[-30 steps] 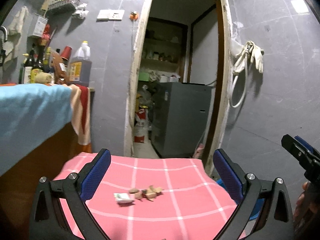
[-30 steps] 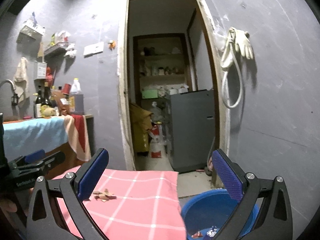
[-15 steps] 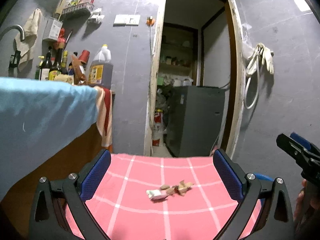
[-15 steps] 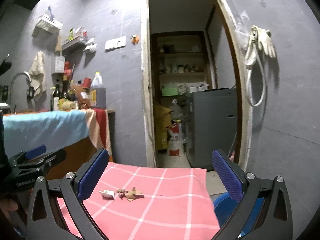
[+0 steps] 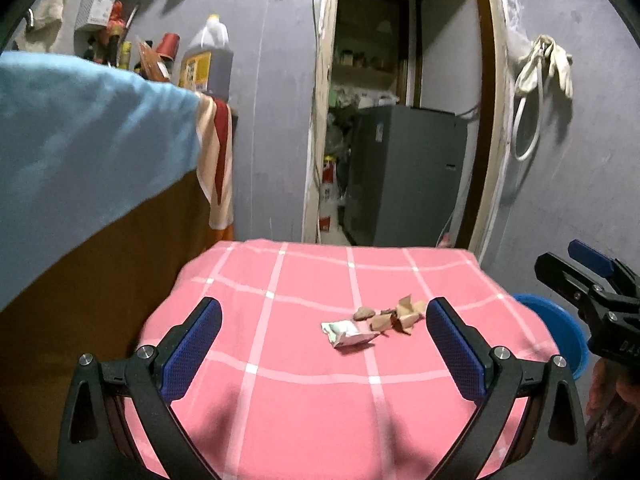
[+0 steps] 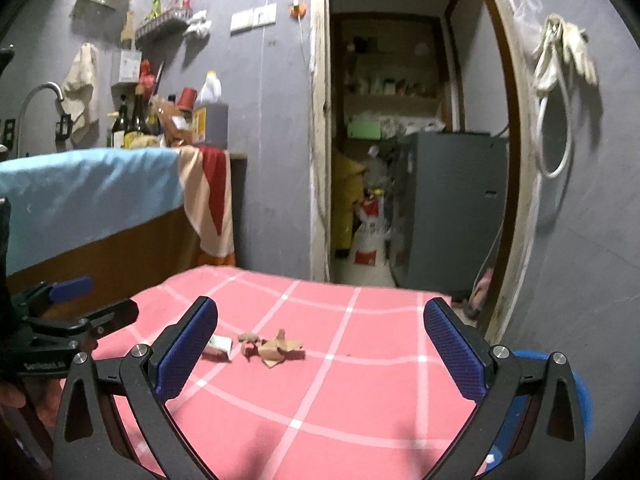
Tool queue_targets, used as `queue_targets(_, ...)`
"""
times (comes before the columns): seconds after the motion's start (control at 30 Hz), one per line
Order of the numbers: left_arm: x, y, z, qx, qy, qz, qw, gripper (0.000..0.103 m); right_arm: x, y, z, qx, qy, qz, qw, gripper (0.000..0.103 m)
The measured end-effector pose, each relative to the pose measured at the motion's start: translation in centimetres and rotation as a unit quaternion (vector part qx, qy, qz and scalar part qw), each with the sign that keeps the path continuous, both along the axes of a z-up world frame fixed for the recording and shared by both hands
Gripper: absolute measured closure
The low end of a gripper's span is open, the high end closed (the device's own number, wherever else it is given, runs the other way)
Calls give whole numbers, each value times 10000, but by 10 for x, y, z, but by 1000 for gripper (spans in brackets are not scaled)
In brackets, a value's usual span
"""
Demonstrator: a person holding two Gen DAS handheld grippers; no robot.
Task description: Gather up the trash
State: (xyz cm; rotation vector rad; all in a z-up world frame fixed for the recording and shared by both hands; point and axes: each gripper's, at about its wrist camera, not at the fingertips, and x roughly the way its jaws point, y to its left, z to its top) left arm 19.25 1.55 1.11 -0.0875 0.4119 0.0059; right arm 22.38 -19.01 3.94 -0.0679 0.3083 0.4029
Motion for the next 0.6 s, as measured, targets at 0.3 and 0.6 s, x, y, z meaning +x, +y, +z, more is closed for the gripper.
queue_targets(0.3,36,4,-28,-43,663,-220,9976,4,37,14,-22,-54,760,141,9970,2)
queue_targets(0.6,69,7,-46,-565,1385,-529,9873,30,76,28,-47,19,1713,324,9847,40)
